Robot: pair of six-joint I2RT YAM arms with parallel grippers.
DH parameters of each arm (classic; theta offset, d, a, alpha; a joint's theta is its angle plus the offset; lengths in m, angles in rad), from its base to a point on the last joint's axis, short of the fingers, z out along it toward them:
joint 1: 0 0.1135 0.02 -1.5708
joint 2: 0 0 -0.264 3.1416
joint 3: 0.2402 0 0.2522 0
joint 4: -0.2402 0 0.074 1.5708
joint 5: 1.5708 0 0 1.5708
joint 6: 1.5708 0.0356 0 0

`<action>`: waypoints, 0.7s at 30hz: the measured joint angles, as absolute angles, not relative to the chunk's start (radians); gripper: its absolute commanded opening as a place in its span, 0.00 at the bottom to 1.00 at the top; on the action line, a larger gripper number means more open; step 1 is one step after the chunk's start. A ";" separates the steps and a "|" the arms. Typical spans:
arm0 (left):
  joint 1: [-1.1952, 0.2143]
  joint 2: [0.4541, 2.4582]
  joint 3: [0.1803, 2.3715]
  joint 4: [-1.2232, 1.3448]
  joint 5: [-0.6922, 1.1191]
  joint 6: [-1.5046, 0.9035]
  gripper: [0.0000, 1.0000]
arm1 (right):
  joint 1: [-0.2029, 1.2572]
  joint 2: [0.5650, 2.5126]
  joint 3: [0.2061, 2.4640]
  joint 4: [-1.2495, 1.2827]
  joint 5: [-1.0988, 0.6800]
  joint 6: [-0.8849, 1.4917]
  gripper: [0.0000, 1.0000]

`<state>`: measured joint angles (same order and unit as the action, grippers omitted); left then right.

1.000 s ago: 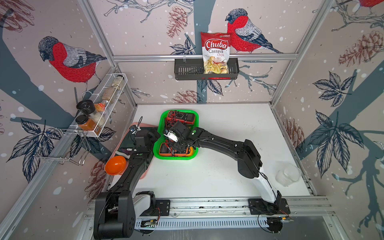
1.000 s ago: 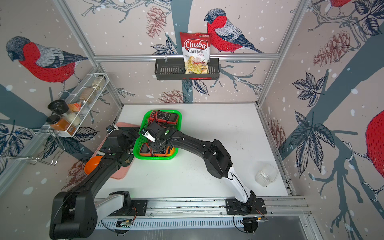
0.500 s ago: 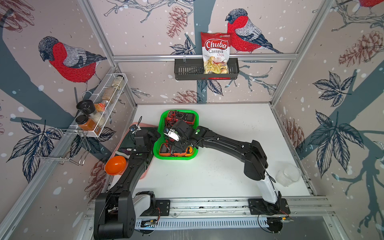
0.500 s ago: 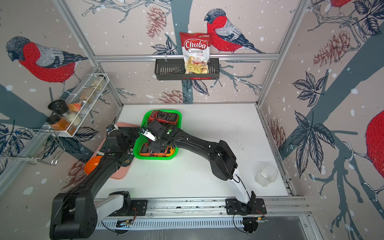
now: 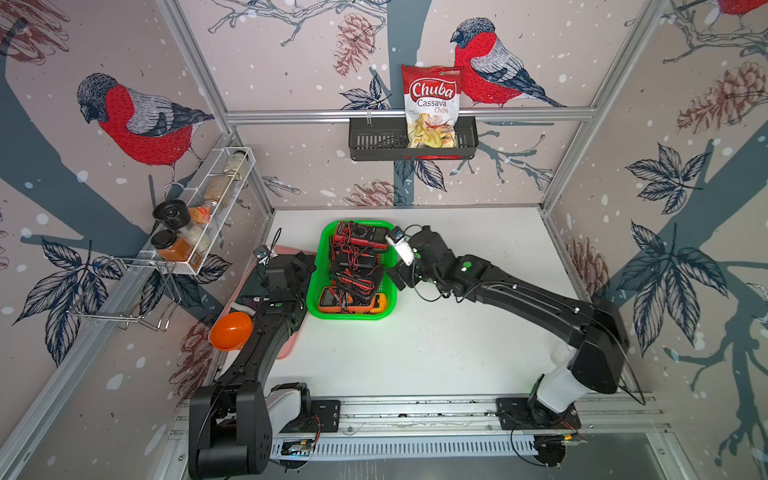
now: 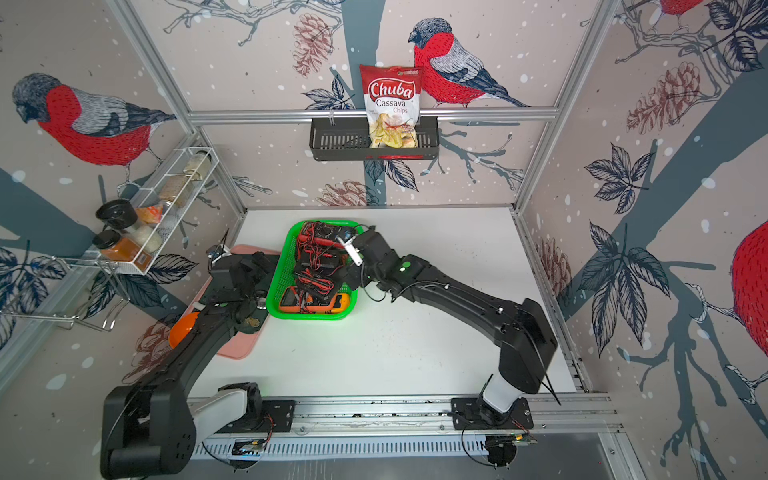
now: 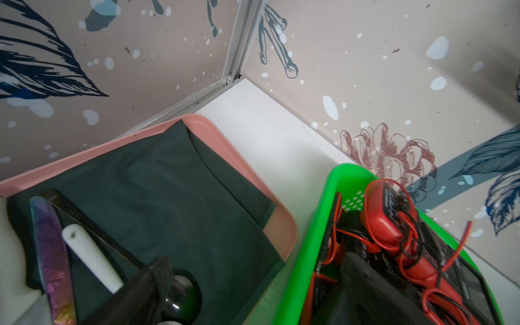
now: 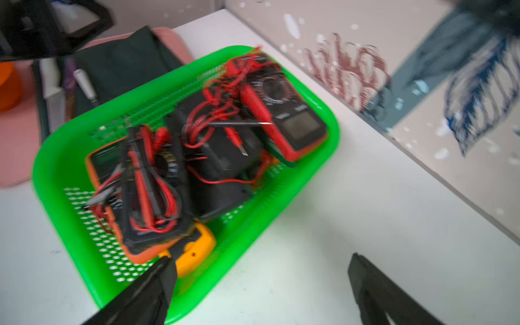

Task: Put the multimeter into the basket
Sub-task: Place the multimeter in the basket.

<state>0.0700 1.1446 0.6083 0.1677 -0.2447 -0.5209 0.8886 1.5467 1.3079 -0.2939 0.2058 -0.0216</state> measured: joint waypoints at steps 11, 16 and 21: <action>0.080 1.199 0.564 0.179 -0.343 -0.409 0.98 | 0.352 0.994 0.759 -0.105 0.296 0.267 1.00; 0.080 1.205 0.508 0.256 -0.323 -0.365 0.98 | 0.108 0.930 0.645 -0.049 0.303 0.309 1.00; 0.081 1.243 0.448 0.361 -0.285 -0.336 0.98 | -0.034 0.962 0.535 0.044 0.271 0.343 1.00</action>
<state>0.0814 1.2434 0.4480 0.3607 -0.2852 -0.3355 -0.0338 0.9619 0.5354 0.0444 0.2707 0.3428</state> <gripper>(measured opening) 0.982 0.996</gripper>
